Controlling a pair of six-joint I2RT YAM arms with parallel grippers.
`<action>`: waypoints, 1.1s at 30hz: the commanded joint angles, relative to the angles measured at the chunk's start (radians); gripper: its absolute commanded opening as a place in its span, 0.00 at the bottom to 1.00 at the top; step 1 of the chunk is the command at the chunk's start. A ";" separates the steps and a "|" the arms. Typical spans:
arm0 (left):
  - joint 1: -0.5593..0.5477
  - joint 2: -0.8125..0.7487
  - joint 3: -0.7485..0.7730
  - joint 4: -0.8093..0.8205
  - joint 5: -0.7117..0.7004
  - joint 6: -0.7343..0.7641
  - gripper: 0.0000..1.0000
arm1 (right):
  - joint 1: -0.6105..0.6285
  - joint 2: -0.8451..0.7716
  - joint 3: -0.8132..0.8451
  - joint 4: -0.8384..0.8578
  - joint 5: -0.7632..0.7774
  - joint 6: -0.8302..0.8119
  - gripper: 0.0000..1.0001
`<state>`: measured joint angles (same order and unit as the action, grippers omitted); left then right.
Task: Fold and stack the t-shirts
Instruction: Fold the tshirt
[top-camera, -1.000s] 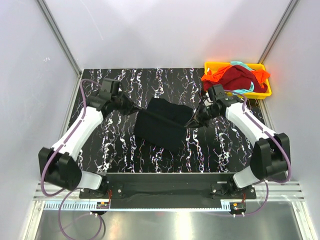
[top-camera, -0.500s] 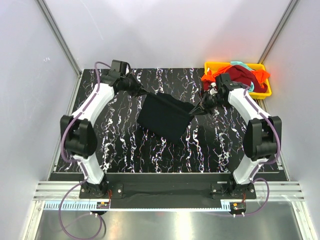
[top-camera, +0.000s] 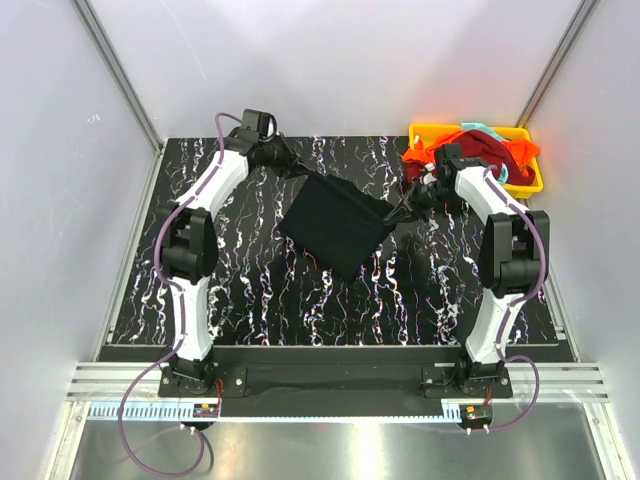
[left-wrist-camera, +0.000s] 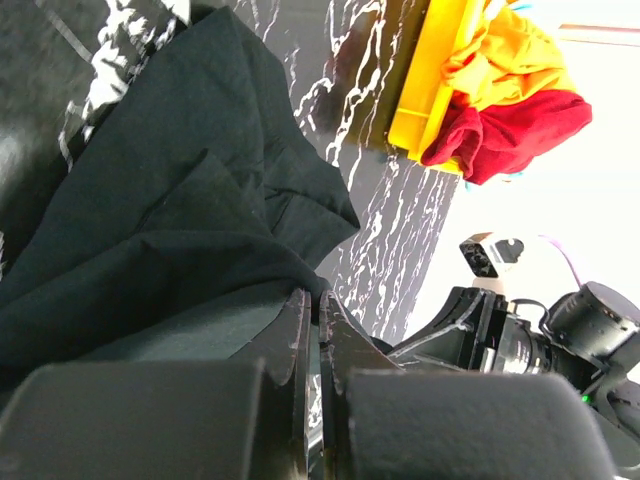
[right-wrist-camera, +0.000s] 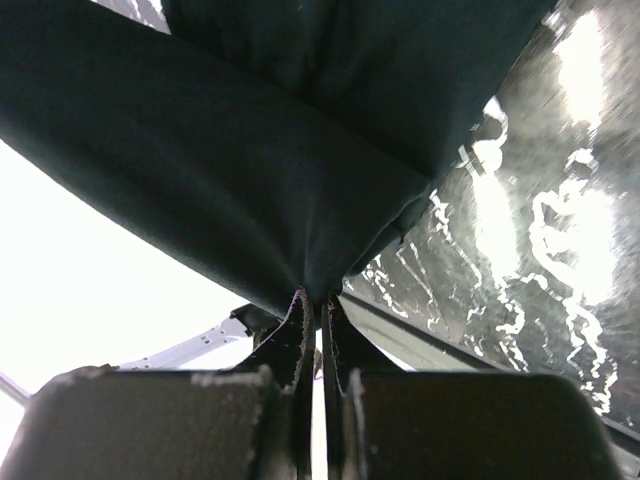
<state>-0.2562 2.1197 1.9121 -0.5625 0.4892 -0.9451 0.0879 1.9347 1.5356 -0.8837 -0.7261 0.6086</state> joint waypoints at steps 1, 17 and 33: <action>0.017 0.031 0.077 0.125 -0.001 0.028 0.00 | -0.025 0.035 0.057 -0.032 0.025 -0.046 0.00; 0.018 0.402 0.461 0.243 0.078 0.127 0.35 | -0.060 0.306 0.389 -0.047 0.315 -0.118 0.33; -0.063 -0.259 -0.333 0.191 0.011 0.367 0.34 | 0.073 0.332 0.617 -0.074 0.488 -0.239 0.64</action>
<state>-0.2626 1.9312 1.6691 -0.3889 0.5041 -0.6247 0.1070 2.2250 2.0056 -0.9741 -0.2810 0.4088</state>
